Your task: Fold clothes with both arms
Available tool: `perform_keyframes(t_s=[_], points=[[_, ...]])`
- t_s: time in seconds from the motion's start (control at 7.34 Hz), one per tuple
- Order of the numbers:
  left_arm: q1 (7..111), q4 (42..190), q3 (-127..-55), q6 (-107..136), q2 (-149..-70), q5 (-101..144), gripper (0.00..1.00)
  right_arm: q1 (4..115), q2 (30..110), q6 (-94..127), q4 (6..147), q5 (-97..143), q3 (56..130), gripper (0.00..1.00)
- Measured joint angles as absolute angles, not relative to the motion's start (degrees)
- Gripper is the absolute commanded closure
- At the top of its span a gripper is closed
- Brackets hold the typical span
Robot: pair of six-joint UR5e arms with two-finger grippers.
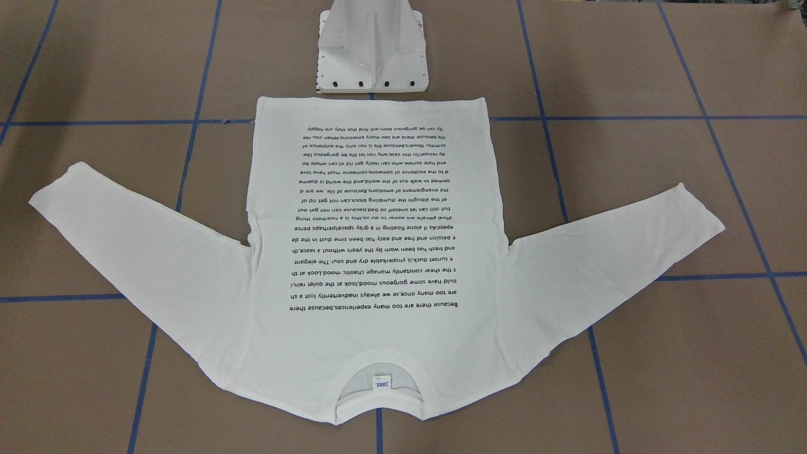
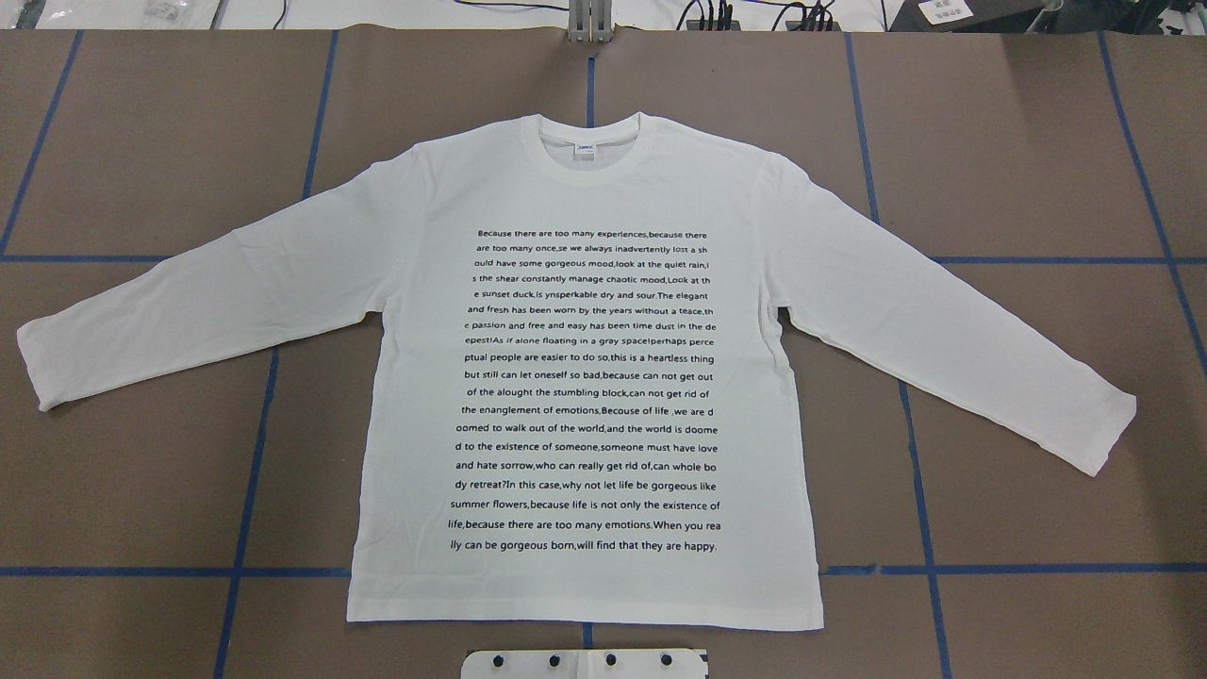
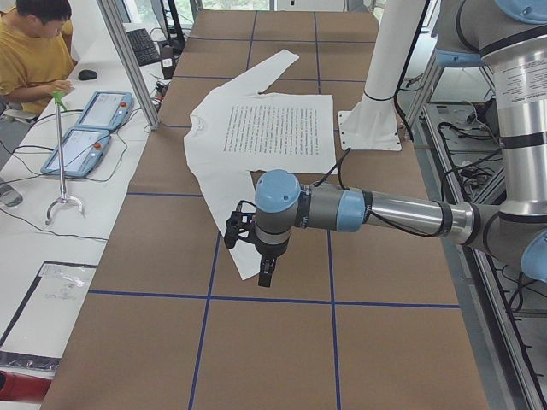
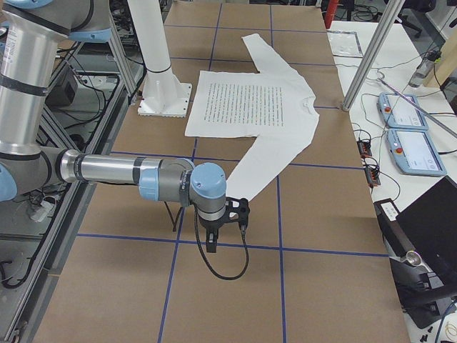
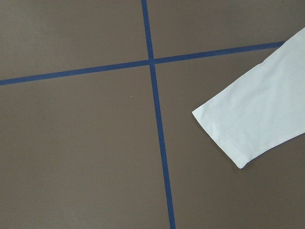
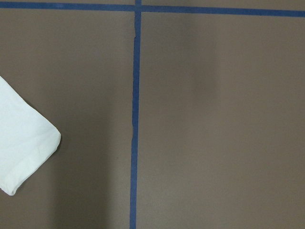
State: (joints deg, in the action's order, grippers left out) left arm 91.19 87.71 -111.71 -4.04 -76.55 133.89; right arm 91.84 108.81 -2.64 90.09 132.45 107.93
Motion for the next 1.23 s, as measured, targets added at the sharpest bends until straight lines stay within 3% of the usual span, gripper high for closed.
perform_keyframes(t_s=[0.55, 0.95, 1.23], points=[[91.2, 94.4, -111.8, -3.9, -76.6, 133.9, 0.0, 91.9, 108.5, -2.6, 86.2, 132.3, 109.4, 0.0], [91.2, 112.4, -110.0, -3.5, -78.4, 133.6, 0.0, 91.9, 108.3, -1.9, 70.6, 131.9, 108.9, 0.0], [91.2, 123.8, -104.9, -3.5, -81.1, 133.7, 0.0, 92.0, 107.9, -0.7, 66.4, 132.2, 107.6, 0.0]])
